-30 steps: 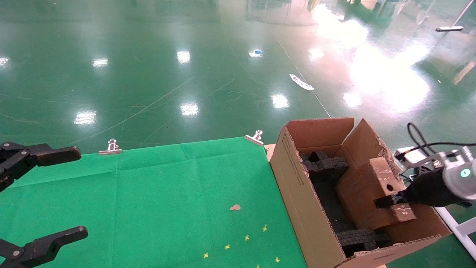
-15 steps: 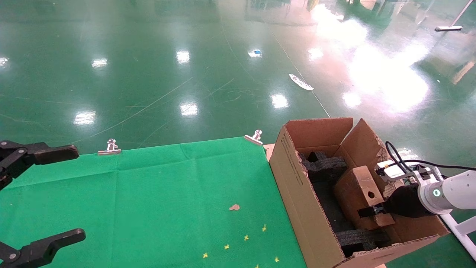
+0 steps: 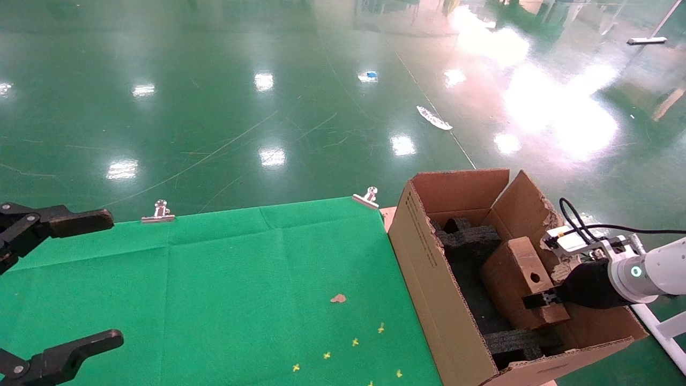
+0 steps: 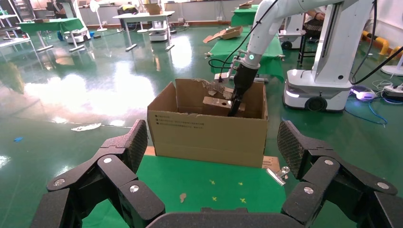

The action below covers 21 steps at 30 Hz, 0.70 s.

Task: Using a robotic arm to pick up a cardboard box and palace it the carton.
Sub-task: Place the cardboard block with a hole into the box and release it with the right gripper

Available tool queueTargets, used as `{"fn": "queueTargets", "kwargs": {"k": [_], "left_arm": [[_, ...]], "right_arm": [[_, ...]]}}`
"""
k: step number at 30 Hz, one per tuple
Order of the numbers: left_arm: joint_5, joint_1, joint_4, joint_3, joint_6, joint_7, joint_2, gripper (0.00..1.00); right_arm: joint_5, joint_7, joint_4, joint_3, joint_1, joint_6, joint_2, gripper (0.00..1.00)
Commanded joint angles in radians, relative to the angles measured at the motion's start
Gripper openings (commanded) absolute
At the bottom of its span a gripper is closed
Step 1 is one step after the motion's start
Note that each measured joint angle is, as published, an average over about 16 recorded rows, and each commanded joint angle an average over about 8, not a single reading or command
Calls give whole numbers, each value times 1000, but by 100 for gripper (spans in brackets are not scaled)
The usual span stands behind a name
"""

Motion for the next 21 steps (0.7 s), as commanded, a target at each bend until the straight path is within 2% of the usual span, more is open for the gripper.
{"fn": "queueTargets", "kwargs": {"k": [1,13,21], "left_arm": [[0,0,0,0,0,0,0,100],[-1,0,0,1,0,0,0,100],[-1,0,0,1,-1,1,-1,100]], "right_arm": [[1,-3,-6,1,4,-5,-2,100],[-26,-5,12,5,64,-20,4,100],[-52,-35,88,41,200,-34,41,100]]}}
